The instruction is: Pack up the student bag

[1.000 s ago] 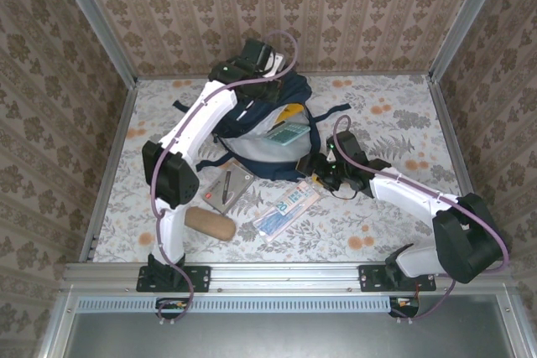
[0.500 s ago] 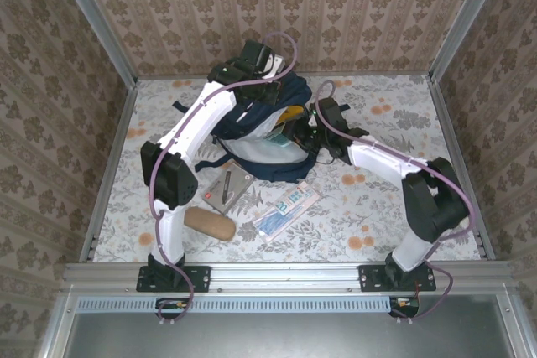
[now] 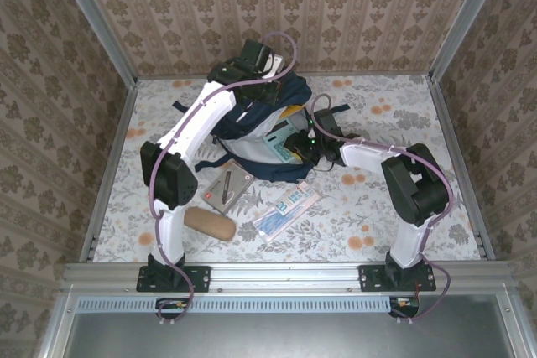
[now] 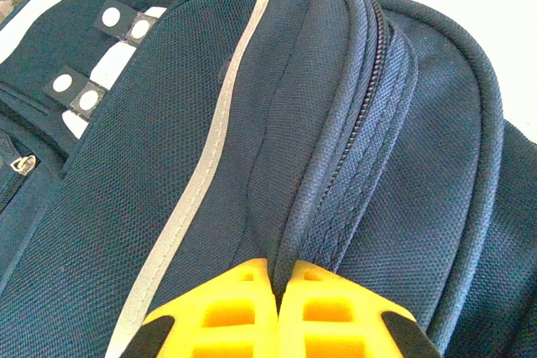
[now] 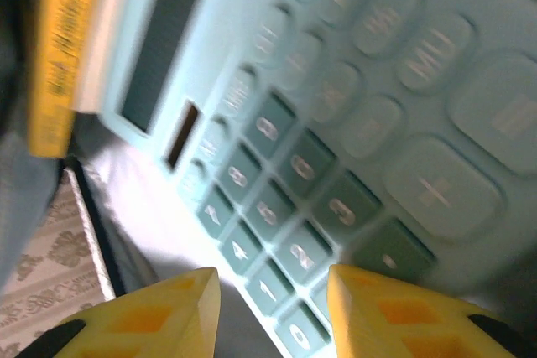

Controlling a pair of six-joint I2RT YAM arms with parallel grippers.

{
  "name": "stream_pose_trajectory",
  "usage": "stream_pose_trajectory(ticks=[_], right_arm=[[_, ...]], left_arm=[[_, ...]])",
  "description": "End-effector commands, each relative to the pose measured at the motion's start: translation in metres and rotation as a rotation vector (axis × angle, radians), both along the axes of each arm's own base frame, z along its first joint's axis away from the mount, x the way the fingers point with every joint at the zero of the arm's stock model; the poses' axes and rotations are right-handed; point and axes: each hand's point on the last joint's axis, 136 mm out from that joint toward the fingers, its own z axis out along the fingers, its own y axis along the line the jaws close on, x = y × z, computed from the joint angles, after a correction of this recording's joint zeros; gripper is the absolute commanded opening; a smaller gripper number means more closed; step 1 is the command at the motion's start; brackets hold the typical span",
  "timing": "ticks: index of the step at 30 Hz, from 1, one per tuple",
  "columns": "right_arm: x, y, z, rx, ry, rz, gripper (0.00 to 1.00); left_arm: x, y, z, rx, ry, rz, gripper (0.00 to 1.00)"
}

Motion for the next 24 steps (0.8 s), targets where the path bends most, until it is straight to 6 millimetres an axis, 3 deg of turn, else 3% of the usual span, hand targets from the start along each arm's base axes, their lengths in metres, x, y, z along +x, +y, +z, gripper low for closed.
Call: stream_pose_trajectory(ticks=[1,5,8,11,16,19,22,24], right_arm=[[-0.018,-0.003,-0.010,-0.008,0.042,0.018,0.40],[-0.023,-0.005,-0.027,-0.030,0.077,0.024,0.41],[-0.025,-0.005,-0.022,-0.024,0.071,0.028,0.41],[-0.023,-0.003,-0.008,-0.013,0.038,0.040,0.43],[-0.012,-0.002,0.051,-0.045,-0.093,0.088,0.53],[-0.017,-0.011,0.078,-0.091,-0.134,0.088,0.62],[-0.036,-0.022,0.083,-0.151,-0.132,0.093,0.64],[-0.053,-0.029,0.076,-0.190,-0.113,0.092,0.64]], left_arm=[[-0.002,-0.002,0.054,-0.109,-0.102,0.010,0.00],[-0.002,-0.001,0.055,-0.107,-0.104,0.013,0.00],[-0.003,0.001,0.055,-0.103,-0.102,0.013,0.00],[-0.003,0.001,0.054,-0.103,-0.101,0.012,0.00],[-0.003,0.000,0.055,-0.109,-0.103,0.011,0.00],[-0.003,-0.001,0.055,-0.113,-0.101,0.008,0.00],[-0.002,-0.002,0.057,-0.118,-0.105,0.009,0.00],[-0.002,-0.002,0.058,-0.117,-0.110,0.008,0.00]])
